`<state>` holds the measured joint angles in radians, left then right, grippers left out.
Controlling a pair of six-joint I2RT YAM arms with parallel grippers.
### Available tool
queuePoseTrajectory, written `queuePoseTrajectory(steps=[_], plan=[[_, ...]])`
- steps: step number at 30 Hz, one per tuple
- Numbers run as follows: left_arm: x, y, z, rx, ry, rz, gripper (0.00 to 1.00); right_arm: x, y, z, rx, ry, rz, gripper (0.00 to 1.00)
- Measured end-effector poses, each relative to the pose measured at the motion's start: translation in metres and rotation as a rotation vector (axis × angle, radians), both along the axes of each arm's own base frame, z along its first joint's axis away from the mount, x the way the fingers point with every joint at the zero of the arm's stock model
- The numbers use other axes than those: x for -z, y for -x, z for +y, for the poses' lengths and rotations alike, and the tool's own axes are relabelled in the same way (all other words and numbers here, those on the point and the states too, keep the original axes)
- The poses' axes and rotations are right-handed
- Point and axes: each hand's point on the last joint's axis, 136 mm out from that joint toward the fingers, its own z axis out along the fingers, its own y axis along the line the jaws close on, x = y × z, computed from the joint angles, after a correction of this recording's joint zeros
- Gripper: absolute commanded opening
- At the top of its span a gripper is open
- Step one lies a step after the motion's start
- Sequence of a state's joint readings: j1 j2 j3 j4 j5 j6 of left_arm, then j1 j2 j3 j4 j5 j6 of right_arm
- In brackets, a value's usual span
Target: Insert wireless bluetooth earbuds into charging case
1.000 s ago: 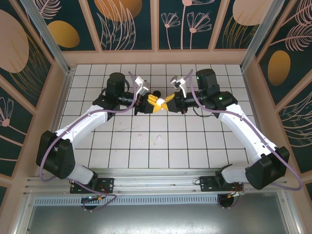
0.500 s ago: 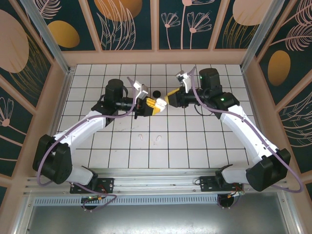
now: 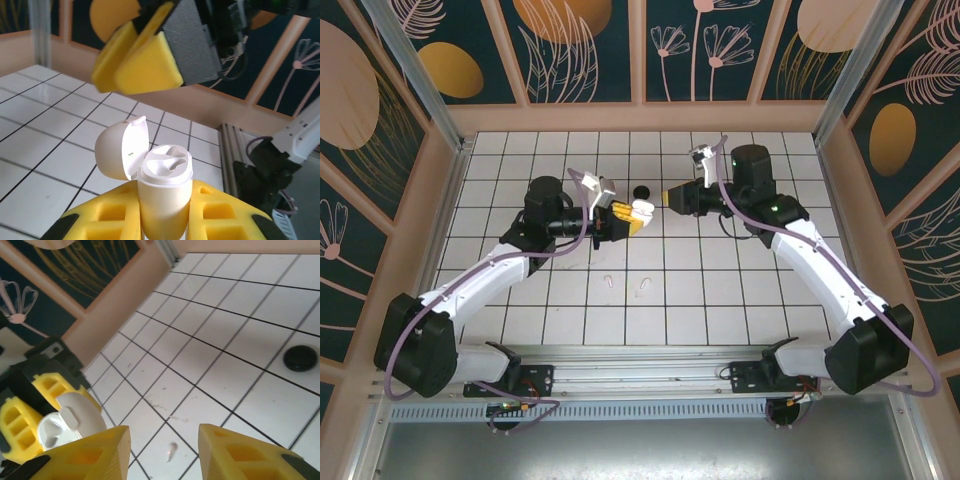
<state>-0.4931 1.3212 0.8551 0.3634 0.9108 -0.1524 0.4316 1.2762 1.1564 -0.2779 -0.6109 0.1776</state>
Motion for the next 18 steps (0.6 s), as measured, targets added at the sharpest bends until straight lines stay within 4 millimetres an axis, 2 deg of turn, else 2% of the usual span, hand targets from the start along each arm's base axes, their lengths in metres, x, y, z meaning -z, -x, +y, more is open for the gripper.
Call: queuePoseTrajectory(steps=[6,10,14,18], plan=[[0.011,-0.017,0.023,-0.190,-0.030,0.018,0.00,0.034,-0.012,-0.012,0.151,0.013,0.129,0.37],[0.018,-0.024,0.043,-0.333,-0.059,0.020,0.00,0.063,-0.022,-0.009,0.212,0.038,0.235,0.37],[0.021,-0.025,0.066,-0.467,-0.088,0.015,0.00,0.102,-0.021,0.011,0.226,0.088,0.347,0.36],[0.023,-0.025,0.090,-0.603,-0.119,0.008,0.00,0.150,-0.006,0.042,0.200,0.170,0.462,0.36]])
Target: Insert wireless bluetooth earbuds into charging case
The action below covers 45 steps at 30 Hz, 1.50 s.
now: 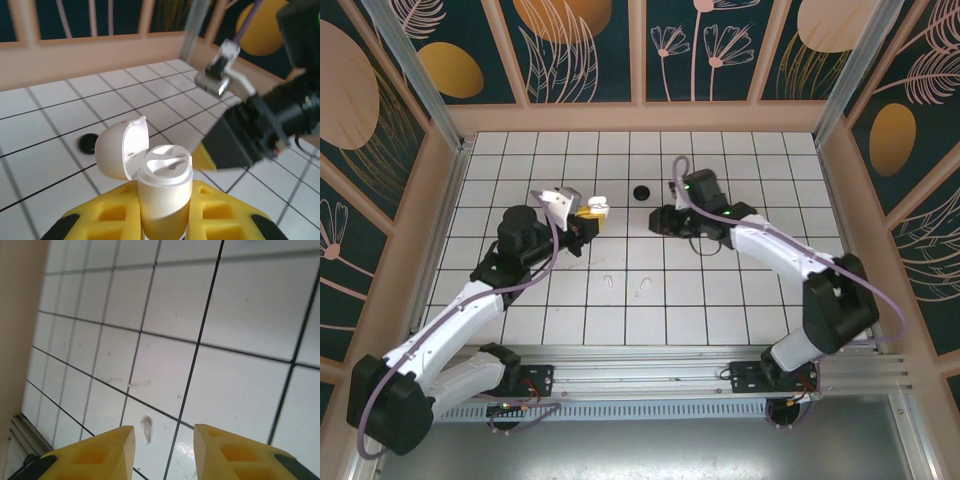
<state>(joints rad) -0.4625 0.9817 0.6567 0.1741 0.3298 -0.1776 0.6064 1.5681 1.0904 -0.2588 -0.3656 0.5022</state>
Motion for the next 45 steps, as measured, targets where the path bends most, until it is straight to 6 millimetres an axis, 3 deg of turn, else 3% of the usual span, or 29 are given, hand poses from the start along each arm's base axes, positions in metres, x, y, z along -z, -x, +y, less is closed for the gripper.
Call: queuePoseTrajectory(steps=[4,7,12,16,25,34,45], plan=[[0.003,0.005,0.023,-0.109,-0.029,-0.002,0.00,0.043,0.016,0.037,-0.058,0.076,0.094,0.37],[0.000,0.013,0.035,-0.150,-0.026,-0.026,0.00,0.062,0.022,0.062,-0.102,0.139,0.122,0.37],[-0.002,0.026,0.046,-0.174,-0.018,-0.051,0.00,0.070,0.029,0.098,-0.157,0.212,0.125,0.40],[-0.002,0.028,0.061,-0.243,-0.026,-0.064,0.00,0.070,0.037,0.116,-0.201,0.250,0.116,0.37],[-0.001,0.037,0.098,-0.412,-0.026,-0.103,0.00,0.103,0.052,0.121,-0.250,0.413,0.143,0.34],[0.005,0.036,0.102,-0.437,-0.043,-0.085,0.00,0.101,0.058,0.126,-0.259,0.502,0.116,0.34],[0.019,0.035,0.095,-0.404,-0.060,-0.052,0.00,0.113,0.068,0.121,-0.272,0.579,0.130,0.36]])
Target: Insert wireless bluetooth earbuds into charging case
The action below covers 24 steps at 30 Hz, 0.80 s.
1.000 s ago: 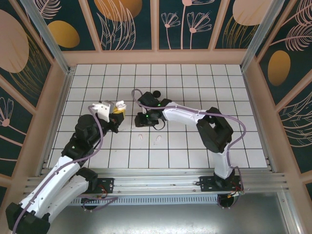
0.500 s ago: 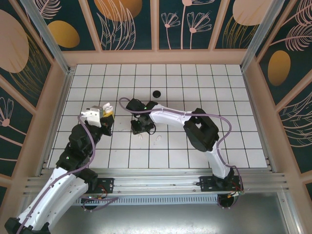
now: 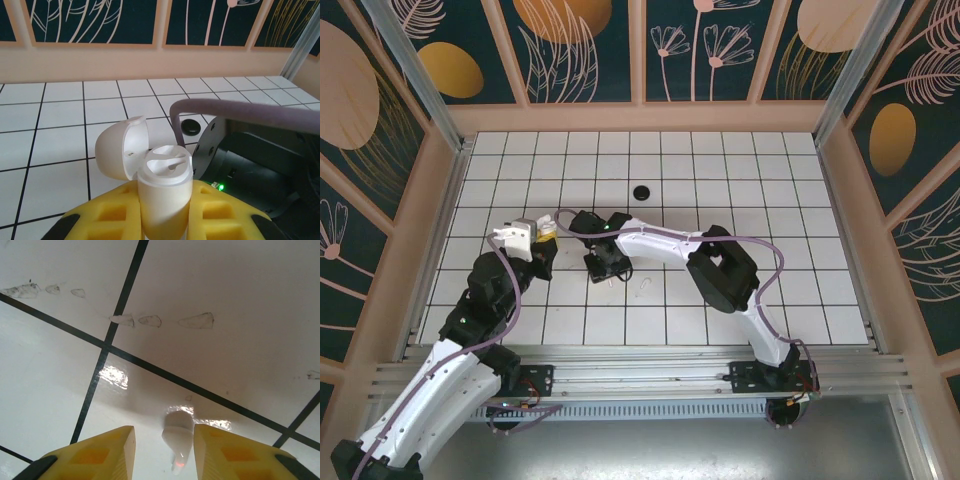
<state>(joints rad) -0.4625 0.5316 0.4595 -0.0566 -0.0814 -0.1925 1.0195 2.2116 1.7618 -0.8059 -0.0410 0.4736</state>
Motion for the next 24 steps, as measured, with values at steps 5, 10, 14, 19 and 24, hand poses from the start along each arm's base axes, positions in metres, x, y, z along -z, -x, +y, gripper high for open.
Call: queuePoseTrajectory(steps=[5,10,14,19,24], plan=[[0.001,0.000,-0.001,0.006,-0.001,0.005,0.00,-0.004,-0.001,0.002,-0.001,0.002,-0.012,0.36],[0.004,-0.001,-0.002,0.010,-0.004,0.014,0.00,0.005,0.002,0.002,-0.009,0.022,-0.005,0.36],[0.005,0.000,-0.004,0.019,-0.003,0.016,0.00,0.013,0.007,-0.001,-0.015,0.052,0.008,0.36],[0.005,0.000,-0.004,0.020,-0.003,0.016,0.00,0.012,0.007,0.000,-0.016,0.058,0.005,0.35],[0.005,0.000,-0.004,0.020,-0.003,0.016,0.00,0.014,0.007,-0.002,-0.015,0.069,0.005,0.31]])
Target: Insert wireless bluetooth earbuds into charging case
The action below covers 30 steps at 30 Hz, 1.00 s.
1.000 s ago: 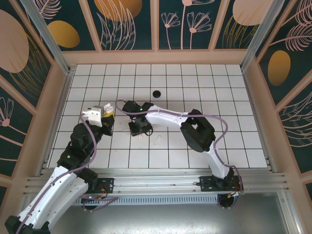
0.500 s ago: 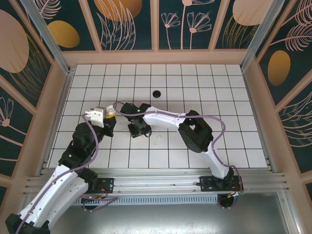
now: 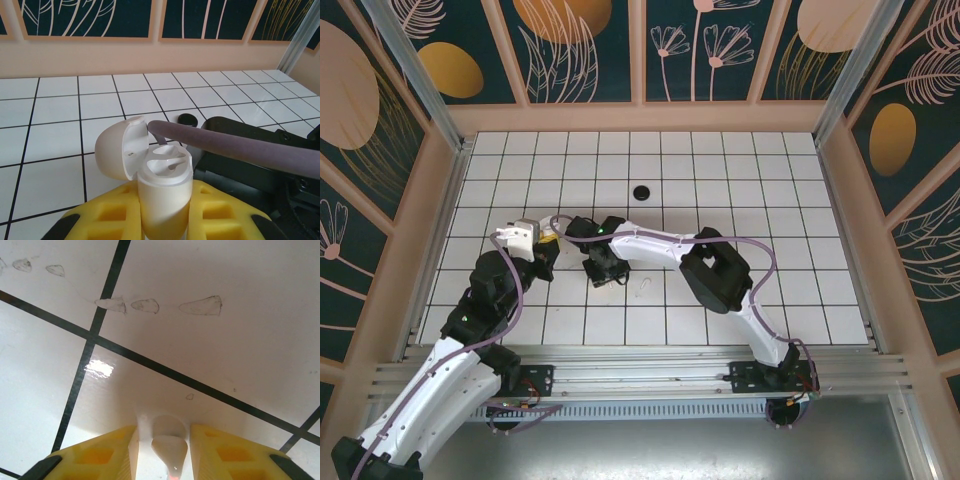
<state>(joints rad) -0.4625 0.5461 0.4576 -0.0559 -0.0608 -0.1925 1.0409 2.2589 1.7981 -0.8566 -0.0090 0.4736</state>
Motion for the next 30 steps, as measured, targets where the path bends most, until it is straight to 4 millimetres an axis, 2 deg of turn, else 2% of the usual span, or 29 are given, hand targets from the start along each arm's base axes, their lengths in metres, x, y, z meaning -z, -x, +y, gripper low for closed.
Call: queuePoseTrajectory(steps=[12,21,26,30], plan=[[0.002,0.000,-0.001,0.004,-0.001,0.005,0.00,-0.001,0.001,-0.005,-0.001,0.024,-0.002,0.17],[0.009,-0.003,-0.007,0.029,-0.007,0.029,0.00,-0.005,-0.006,-0.009,0.007,0.035,-0.025,0.15],[0.009,-0.003,-0.014,0.061,0.001,0.031,0.00,-0.027,-0.021,-0.019,0.032,-0.012,-0.057,0.14],[0.009,-0.004,-0.022,0.101,0.012,0.032,0.00,-0.063,-0.040,-0.038,0.086,-0.081,-0.117,0.11]])
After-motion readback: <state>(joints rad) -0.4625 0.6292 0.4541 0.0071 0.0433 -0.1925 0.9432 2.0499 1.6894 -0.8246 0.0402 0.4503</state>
